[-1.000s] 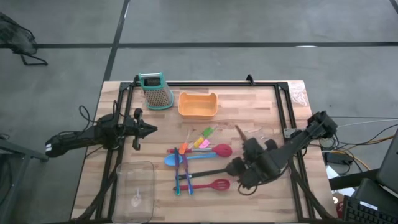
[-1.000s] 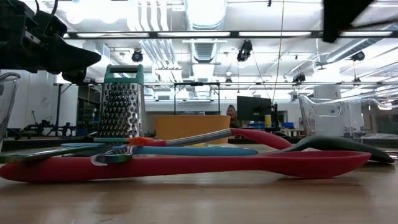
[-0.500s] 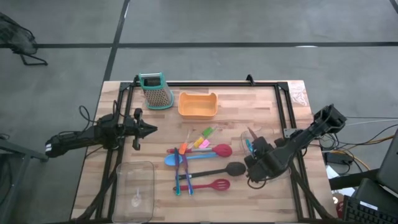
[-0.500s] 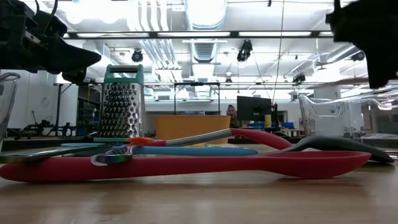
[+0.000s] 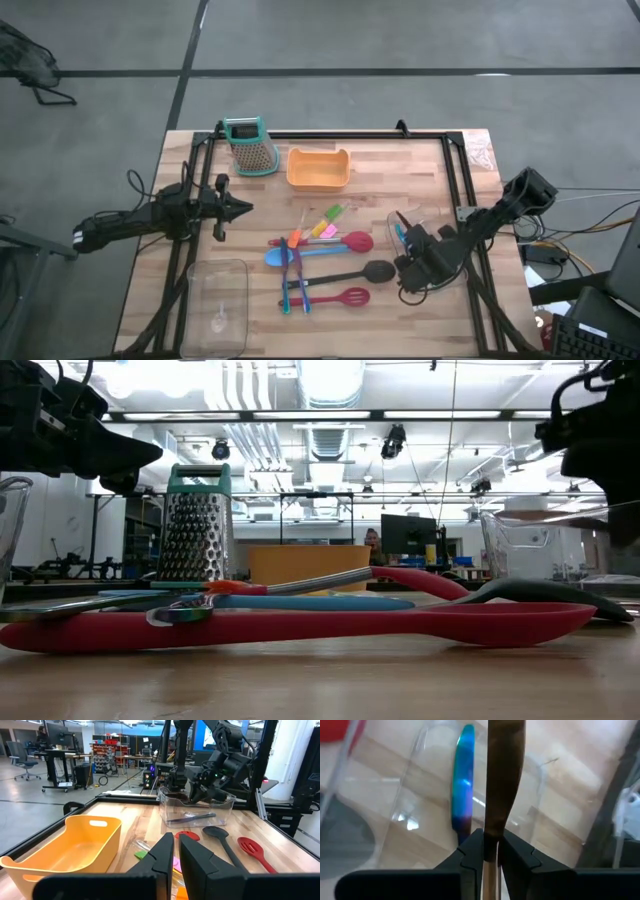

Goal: Pick & Place Kitchen Items
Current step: Put the gold knife into the top transparent bin

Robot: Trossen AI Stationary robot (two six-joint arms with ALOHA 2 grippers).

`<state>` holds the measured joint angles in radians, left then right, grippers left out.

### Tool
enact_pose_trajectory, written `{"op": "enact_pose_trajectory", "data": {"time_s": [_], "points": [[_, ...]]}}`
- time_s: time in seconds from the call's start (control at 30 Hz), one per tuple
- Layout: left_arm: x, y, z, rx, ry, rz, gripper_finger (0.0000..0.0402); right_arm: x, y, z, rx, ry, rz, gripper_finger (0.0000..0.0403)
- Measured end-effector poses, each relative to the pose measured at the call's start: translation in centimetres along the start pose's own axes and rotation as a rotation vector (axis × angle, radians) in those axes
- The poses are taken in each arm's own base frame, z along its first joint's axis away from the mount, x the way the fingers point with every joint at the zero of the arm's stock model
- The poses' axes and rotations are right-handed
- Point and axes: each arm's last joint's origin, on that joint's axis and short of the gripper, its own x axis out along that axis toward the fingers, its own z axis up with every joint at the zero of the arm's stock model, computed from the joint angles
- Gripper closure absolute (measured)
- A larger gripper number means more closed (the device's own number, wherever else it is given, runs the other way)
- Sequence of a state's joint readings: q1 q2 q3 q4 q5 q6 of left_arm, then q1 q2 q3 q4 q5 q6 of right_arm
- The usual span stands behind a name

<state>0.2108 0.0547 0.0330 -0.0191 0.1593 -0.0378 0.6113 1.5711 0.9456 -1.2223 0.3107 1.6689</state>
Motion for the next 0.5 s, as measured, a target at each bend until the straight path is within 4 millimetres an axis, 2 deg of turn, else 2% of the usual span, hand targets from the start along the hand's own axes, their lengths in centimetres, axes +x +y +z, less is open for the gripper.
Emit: {"op": "enact_pose_trajectory", "data": {"time_s": [0.3, 0.5], "points": [[0.0, 0.0, 0.0, 0.0, 0.0, 0.0, 0.0367, 0.8, 0.02, -0.34, 0.0, 0.029, 0.011, 0.038], [0.0, 0.0, 0.0, 0.0, 0.0, 0.0, 0.0367, 0.6, 0.16, -0.31, 0.006, 0.036, 0.021, 0.0358]]}}
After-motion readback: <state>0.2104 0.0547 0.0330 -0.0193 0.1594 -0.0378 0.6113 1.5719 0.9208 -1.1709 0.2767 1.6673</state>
